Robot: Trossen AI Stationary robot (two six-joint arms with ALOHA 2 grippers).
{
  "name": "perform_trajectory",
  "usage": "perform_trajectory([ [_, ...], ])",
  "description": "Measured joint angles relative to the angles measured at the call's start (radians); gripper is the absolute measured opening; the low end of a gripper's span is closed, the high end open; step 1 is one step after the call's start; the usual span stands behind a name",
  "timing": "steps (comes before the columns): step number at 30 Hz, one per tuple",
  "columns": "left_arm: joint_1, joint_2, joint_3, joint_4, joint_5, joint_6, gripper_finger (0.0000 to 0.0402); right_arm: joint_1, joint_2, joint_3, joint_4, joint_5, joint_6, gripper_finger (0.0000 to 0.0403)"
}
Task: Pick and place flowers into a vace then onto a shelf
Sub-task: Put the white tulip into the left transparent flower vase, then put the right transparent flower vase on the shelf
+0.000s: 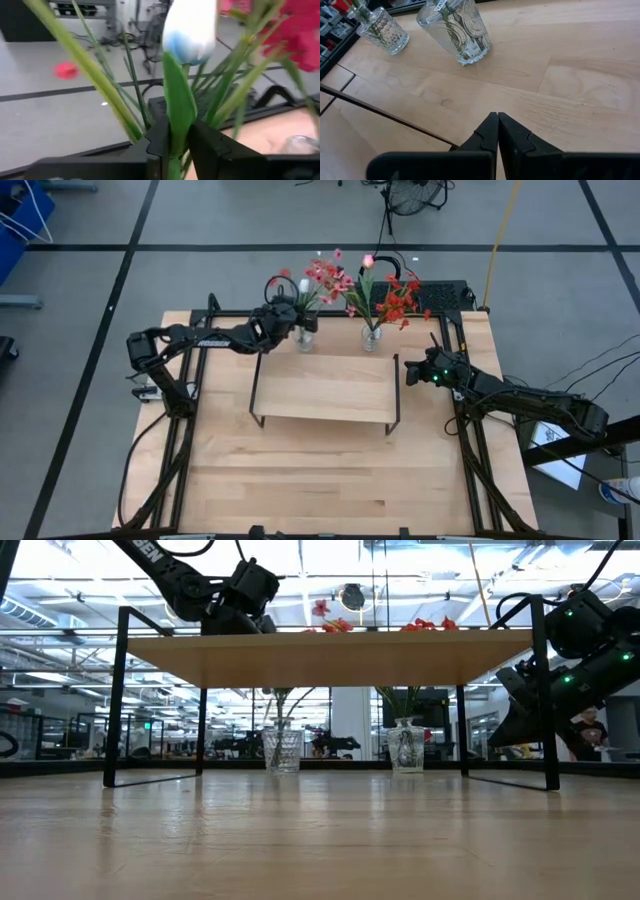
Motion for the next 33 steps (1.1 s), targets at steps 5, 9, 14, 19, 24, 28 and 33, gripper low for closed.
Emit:
perform_trajectory([
  [5,-0.010,0.000,0.001,0.007,0.050,-0.004,0.0107,0.000,0.000,0.000,0.000,0.000,-0.004,0.0002],
  [9,-0.021,0.000,0.001,0.004,0.003,-0.005,0.0148,0.000,0.000,0.000,0.000,0.000,-0.006,0.0002],
  [14,-0.032,0.000,0.001,0.002,-0.065,-0.031,0.0201,0.000,0.000,0.000,0.000,0.000,0.001,0.0002],
  [19,-0.043,0.000,0.001,0.034,-0.052,-0.033,0.0241,0.000,0.000,0.000,0.000,0.000,0.018,0.0002],
  [24,-0.066,-0.011,0.001,0.086,-0.046,-0.006,0.0265,0.000,0.000,0.000,0.000,0.000,0.018,0.0002],
  [28,-0.078,-0.028,0.001,0.089,-0.045,-0.007,0.0271,0.000,0.000,0.000,0.000,0.000,0.018,0.0002],
  [33,-0.088,-0.032,0.002,0.069,-0.045,0.005,0.0265,0.000,0.001,0.000,0.000,0.000,0.016,0.0002],
])
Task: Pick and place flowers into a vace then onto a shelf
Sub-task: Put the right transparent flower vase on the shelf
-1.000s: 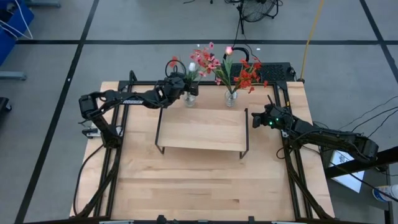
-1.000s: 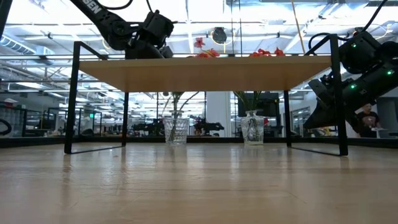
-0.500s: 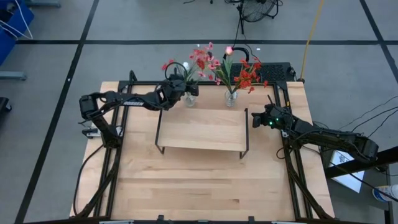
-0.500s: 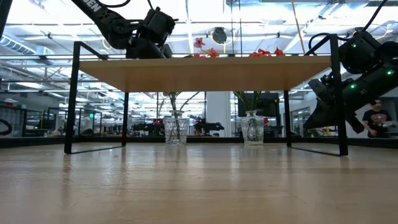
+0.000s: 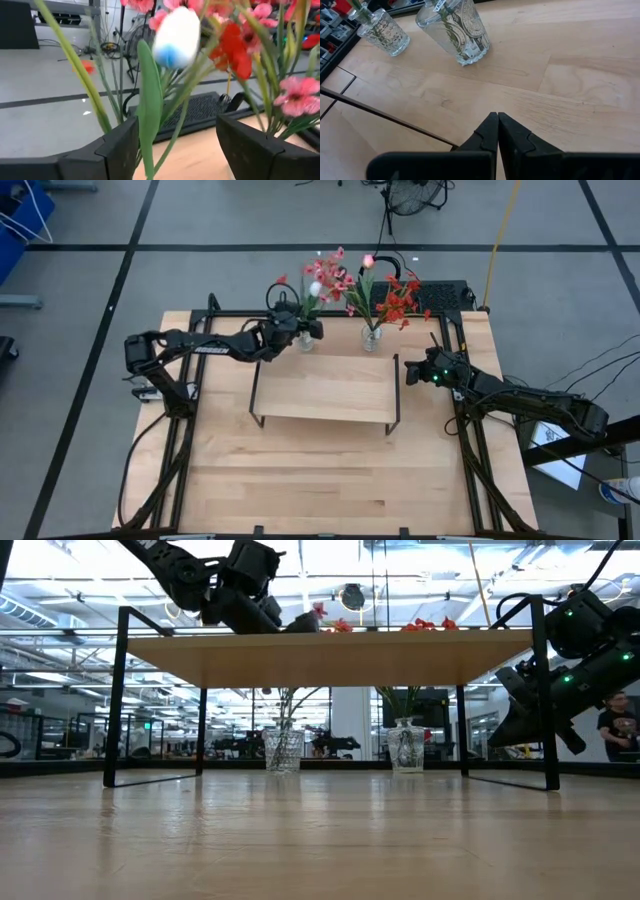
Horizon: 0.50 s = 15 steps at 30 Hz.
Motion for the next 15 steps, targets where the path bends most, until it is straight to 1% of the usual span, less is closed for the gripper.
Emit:
perform_trajectory([
  [4,-0.010,-0.001,0.000,0.019,-0.001,-0.015,0.0260,0.000,0.000,0.000,0.000,0.000,0.000,0.0002],
  [9,-0.034,-0.032,0.001,0.035,0.000,-0.012,0.0262,0.000,0.000,0.000,0.000,0.000,0.002,0.0002],
  [11,-0.041,-0.054,-0.003,0.011,-0.001,-0.011,0.0260,0.000,0.000,0.000,0.000,0.000,0.002,0.0002],
  [15,-0.067,-0.116,0.000,0.019,0.000,-0.006,0.0255,0.000,0.002,0.000,0.000,0.000,0.002,0.0002],
])
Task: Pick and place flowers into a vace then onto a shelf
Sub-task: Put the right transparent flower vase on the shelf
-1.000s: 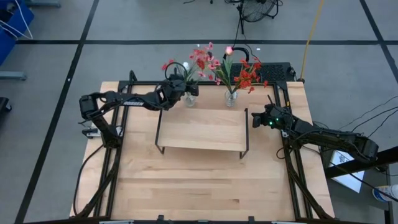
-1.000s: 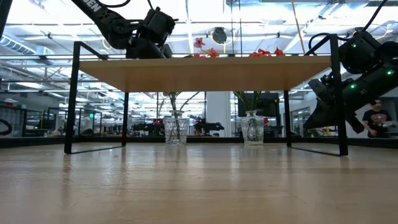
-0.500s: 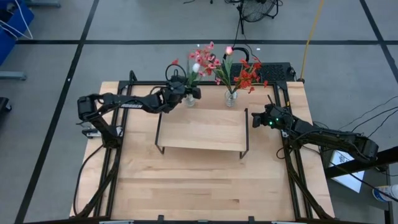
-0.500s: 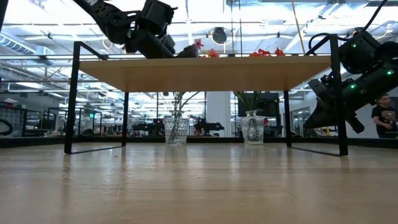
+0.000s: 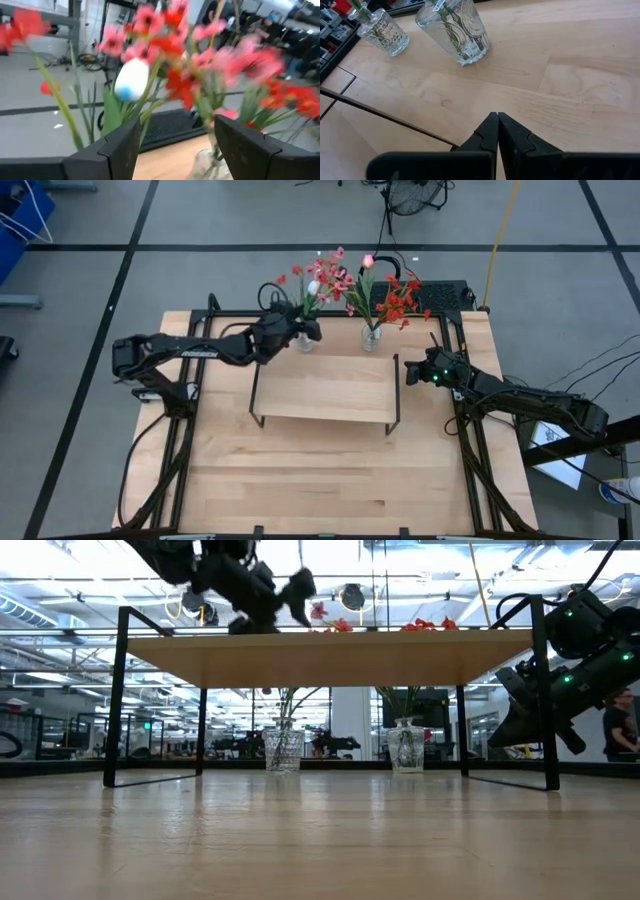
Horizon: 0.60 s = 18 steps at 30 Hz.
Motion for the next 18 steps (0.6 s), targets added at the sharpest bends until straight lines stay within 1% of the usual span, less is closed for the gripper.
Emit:
perform_trajectory([
  [4,-0.019,-0.072,0.000,-0.002,-0.002,-0.003,0.0247,0.000,0.000,0.000,0.000,-0.001,-0.032,0.0002],
  [7,-0.036,-0.125,0.000,-0.014,0.008,-0.002,0.0240,0.000,0.000,0.000,0.000,-0.004,-0.017,0.0002],
  [9,-0.050,-0.162,0.000,-0.036,0.054,0.008,0.0236,0.000,0.000,0.000,0.002,-0.009,0.017,0.0002],
  [10,-0.055,-0.185,0.000,-0.052,0.082,0.032,0.0234,0.000,0.000,0.001,0.005,-0.028,0.034,0.0002],
  [12,-0.067,-0.223,0.001,-0.063,0.144,0.074,0.0233,0.000,0.000,0.001,0.012,-0.085,0.042,0.0002],
  [13,-0.072,-0.245,0.002,-0.082,0.178,0.076,0.0233,0.000,0.001,0.001,0.026,-0.130,0.039,0.0002],
  [18,-0.094,-0.355,0.001,-0.274,0.308,0.026,0.0232,0.000,-0.022,0.001,0.142,-0.408,0.017,0.0002],
])
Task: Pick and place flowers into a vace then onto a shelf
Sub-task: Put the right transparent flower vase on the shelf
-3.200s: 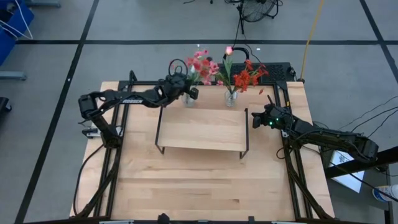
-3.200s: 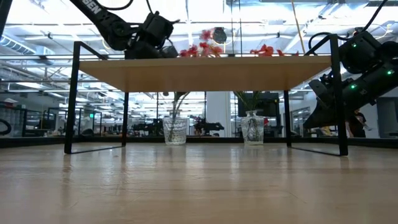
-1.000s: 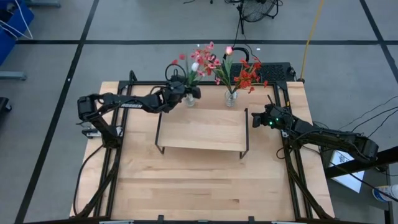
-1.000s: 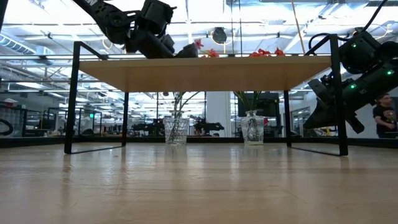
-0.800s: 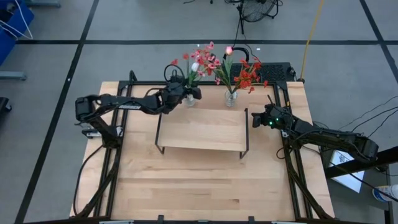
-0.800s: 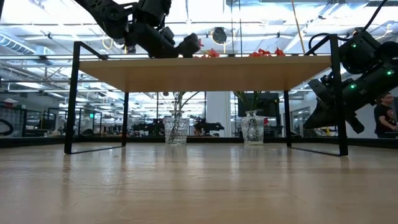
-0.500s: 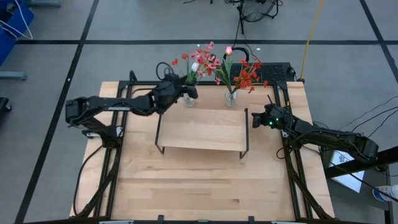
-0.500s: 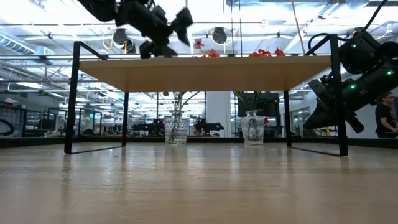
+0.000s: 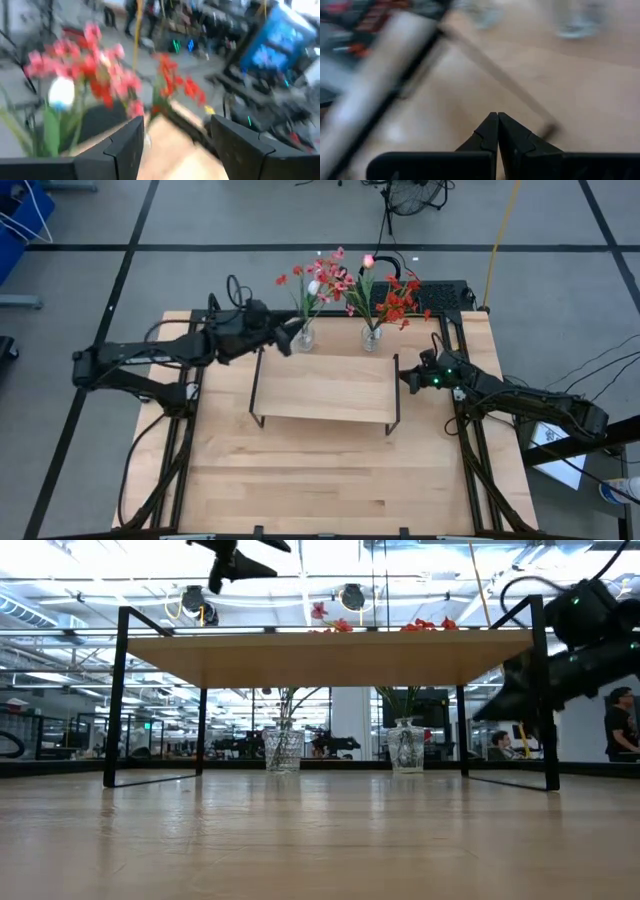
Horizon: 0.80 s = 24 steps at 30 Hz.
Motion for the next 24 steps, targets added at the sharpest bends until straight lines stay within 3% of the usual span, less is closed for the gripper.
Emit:
perform_trajectory([
  [3,-0.035,-0.046,0.000,-0.075,0.006,-0.029,0.0227,0.000,-0.032,0.001,0.111,-0.120,0.031,0.0002],
  [11,-0.093,-0.128,0.000,-0.103,0.001,-0.034,0.0219,0.000,-0.134,0.023,0.450,-0.278,0.086,0.0002],
  [14,-0.090,-0.131,0.000,-0.112,-0.002,0.012,0.0219,0.000,-0.150,0.023,0.424,-0.282,0.104,0.0002],
  [19,-0.075,-0.085,-0.004,-0.192,-0.036,-0.054,0.0218,-0.001,-0.154,0.023,0.270,-0.304,0.134,0.0002],
  [24,-0.075,-0.040,0.000,-0.155,-0.032,-0.111,0.0218,-0.001,-0.153,0.023,0.430,-0.149,0.245,0.0002],
])
